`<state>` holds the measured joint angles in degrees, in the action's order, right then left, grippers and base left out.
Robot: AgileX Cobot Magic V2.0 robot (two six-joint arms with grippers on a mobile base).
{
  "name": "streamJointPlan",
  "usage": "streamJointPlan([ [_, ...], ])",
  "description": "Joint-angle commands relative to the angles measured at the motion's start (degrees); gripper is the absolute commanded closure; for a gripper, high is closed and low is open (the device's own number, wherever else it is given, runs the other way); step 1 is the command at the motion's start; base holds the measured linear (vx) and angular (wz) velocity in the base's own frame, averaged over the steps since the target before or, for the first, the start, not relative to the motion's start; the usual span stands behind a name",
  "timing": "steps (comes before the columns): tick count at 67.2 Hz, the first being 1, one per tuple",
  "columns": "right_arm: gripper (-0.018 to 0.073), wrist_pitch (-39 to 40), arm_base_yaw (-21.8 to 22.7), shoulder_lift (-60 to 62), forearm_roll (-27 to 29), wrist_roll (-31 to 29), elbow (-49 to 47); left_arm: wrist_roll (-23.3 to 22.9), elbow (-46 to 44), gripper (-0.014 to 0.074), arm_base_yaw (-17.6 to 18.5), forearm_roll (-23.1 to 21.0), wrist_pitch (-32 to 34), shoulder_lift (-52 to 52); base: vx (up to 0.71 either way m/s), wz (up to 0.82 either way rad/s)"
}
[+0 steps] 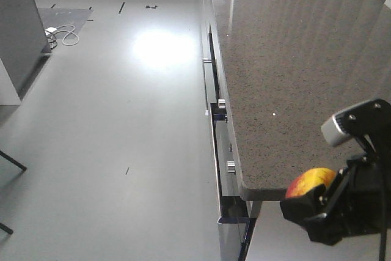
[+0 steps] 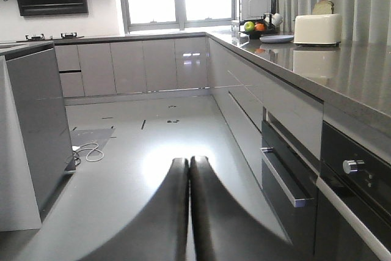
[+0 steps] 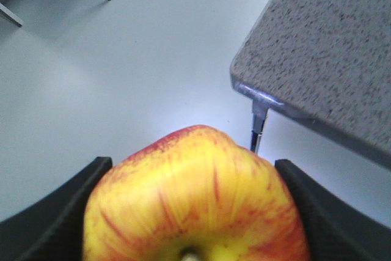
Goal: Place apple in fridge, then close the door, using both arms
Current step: 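Drive away from the counter holding the apple in the right gripper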
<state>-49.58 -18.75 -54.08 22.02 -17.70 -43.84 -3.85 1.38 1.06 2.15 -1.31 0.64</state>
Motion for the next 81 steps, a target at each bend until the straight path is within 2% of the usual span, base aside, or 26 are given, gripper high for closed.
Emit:
streamJointPlan([
  [1,0.0536,2.9,-0.1,4.7,3.5,0.0,1.6,0.0,-1.0,0.0603,0.1,-0.5,4.1,0.8,0.0,0.0],
  [19,0.0536,2.0,-0.1,14.5,5.9,0.0,8.4,0.0,-1.0,0.0603,0.1,-0.5,4.1,0.8,0.0,0.0],
  [32,0.0536,-0.2,0.0,18.5,6.0,-0.1,8.9,0.0,-1.0,0.0603,0.1,-0.5,4.1,0.8,0.0,0.0],
  [47,0.0536,-3.4,0.0,19.6,6.0,-0.1,8.9,0.0,-1.0,0.0603,0.1,-0.5,4.1,0.8,0.0,0.0],
  [81,0.0536,-3.5,0.0,19.6,6.0,-0.2,8.9,0.0,-1.0,0.0603,0.1,-0.5,4.1,0.8,0.0,0.0],
])
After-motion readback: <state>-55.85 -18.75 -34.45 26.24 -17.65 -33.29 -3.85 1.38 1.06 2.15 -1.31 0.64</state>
